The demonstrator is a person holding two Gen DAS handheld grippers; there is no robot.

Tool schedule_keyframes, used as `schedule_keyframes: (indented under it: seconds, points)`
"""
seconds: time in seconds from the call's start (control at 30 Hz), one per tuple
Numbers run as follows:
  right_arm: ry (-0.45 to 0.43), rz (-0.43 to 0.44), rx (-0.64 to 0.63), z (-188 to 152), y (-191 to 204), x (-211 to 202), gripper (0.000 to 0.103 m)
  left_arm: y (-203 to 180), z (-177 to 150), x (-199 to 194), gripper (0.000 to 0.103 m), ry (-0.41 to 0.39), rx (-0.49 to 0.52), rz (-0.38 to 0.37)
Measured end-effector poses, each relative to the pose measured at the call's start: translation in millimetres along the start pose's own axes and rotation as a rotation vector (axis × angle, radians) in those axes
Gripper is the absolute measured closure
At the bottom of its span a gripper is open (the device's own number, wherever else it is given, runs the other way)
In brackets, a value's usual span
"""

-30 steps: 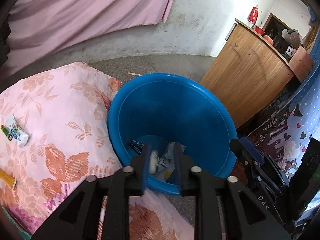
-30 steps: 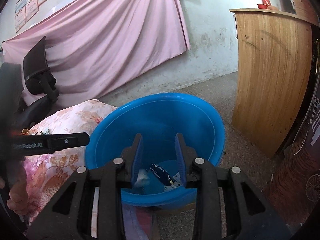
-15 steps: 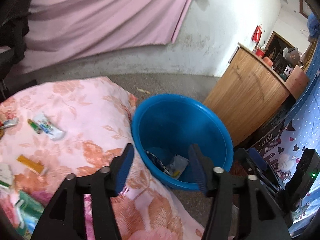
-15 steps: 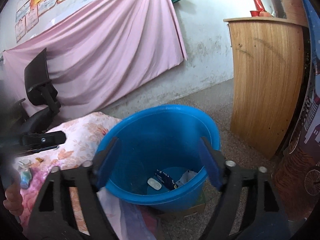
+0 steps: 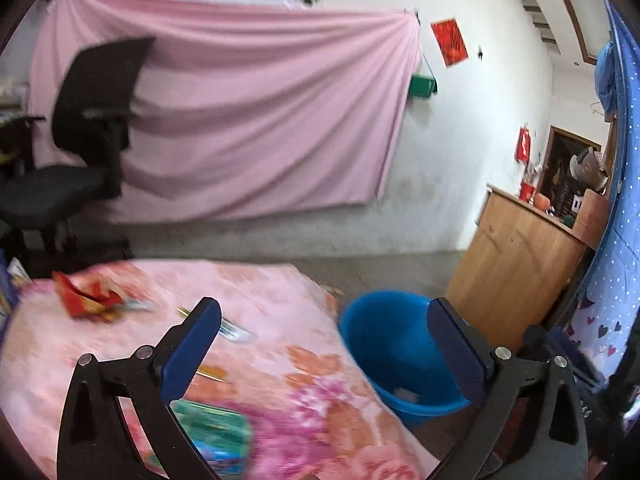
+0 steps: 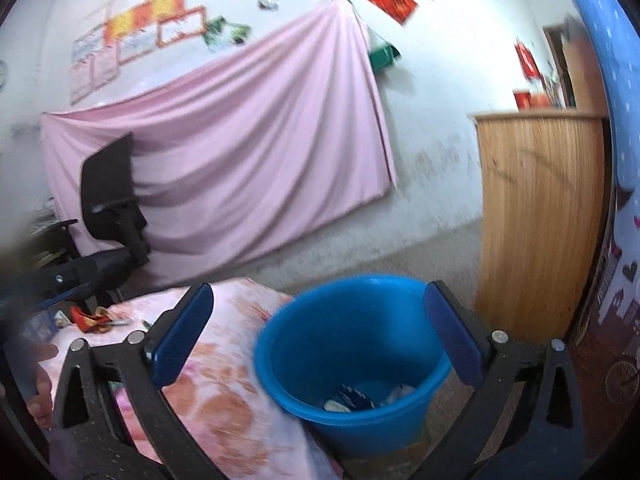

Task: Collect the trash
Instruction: 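Move both tools back over the bed toward the packets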

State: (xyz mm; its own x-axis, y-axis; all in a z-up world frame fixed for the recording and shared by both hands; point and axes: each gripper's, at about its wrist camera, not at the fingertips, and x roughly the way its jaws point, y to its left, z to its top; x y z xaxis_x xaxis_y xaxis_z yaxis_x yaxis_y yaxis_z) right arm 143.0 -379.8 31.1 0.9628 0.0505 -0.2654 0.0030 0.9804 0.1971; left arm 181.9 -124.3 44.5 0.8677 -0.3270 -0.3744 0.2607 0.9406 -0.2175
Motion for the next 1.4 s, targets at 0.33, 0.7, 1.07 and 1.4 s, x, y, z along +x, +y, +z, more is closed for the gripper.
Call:
schedule_keyframes:
  seconds: [0.33,0.7,1.07,1.4]
  points:
    - [-0.184,0.053,-0.071,16.3,64.4,-41.9,0.0,38.6,2.8,-72.9,0.002,-0.156,0.037,0.098]
    - [-0.285,0.11,-0.116,22.4,118.3,-64.7,0.0,89.3,-8.3,-131.8,0.002,-0.233,0.029,0.194]
    - [-0.144,0.194,-0.219,-0.7,173.1,-39.8,0.0,145.3,-31.7,-145.7,0.002,-0.185,-0.038,0.282]
    - [0.165,0.203,-0.286,-31.0,201.0,17.1,0.0,169.4,-54.5,-123.4,0.002,-0.053,-0.045,0.344]
